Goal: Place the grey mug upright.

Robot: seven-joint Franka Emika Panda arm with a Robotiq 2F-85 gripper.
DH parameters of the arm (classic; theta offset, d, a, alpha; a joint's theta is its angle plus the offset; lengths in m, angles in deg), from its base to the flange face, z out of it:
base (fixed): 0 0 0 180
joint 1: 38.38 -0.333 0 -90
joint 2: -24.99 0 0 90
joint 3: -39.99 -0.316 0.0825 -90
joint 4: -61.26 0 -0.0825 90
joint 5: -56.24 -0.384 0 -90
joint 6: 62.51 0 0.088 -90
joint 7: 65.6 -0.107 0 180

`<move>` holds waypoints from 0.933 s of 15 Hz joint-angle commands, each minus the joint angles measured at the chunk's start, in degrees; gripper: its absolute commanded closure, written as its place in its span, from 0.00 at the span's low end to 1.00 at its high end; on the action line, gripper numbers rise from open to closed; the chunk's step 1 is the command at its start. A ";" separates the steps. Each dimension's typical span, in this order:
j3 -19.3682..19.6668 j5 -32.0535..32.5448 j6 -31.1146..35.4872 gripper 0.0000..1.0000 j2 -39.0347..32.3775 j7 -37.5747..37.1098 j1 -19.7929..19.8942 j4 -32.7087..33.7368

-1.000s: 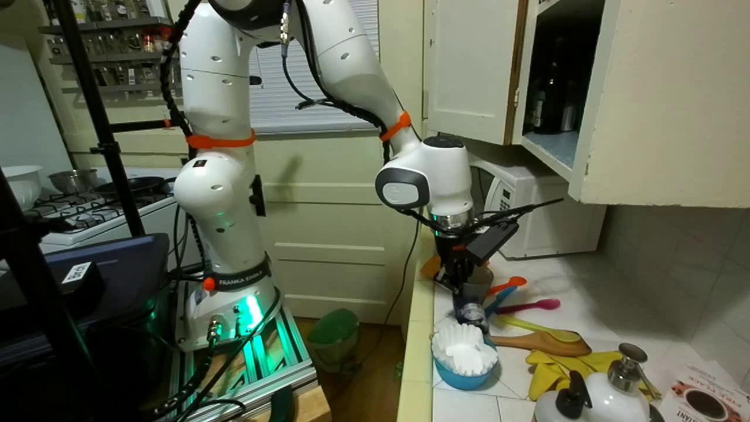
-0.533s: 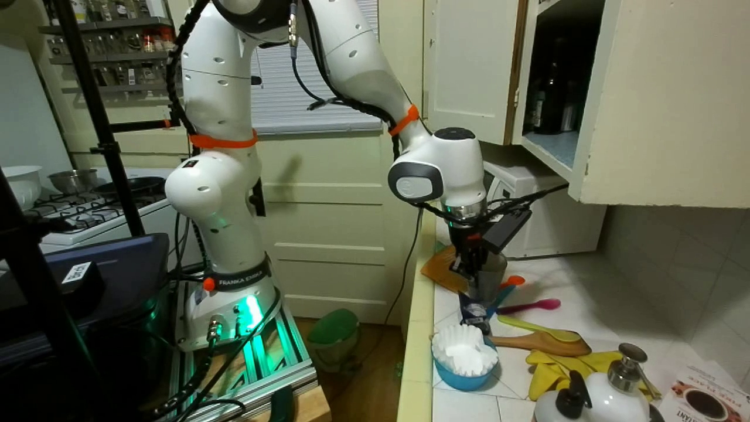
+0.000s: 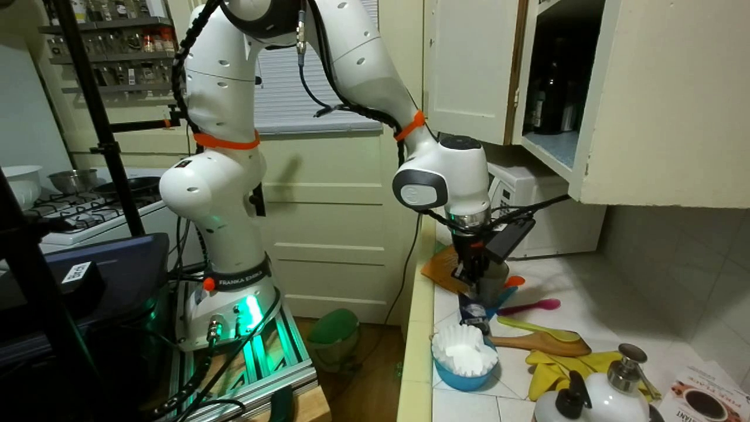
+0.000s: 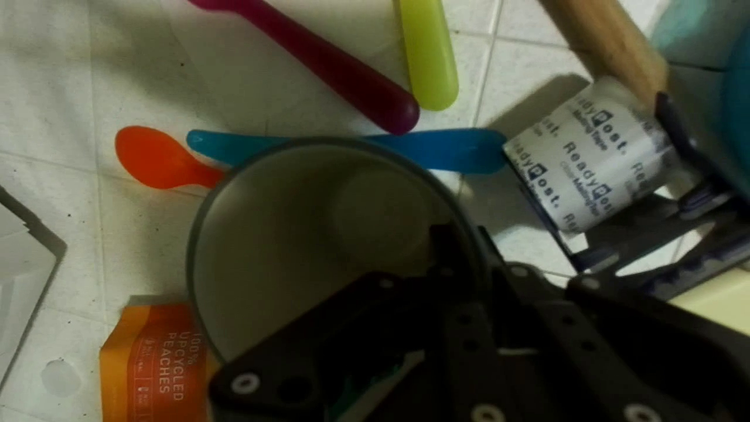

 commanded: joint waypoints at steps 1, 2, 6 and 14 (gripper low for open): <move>-2.03 -0.06 2.65 0.98 -0.50 3.99 3.62 -0.25; -2.06 -0.09 2.77 0.98 0.05 3.99 3.99 -0.67; -0.98 0.11 2.01 0.98 2.20 3.77 4.43 -2.66; -1.60 0.64 2.15 0.98 4.51 3.32 5.45 -5.60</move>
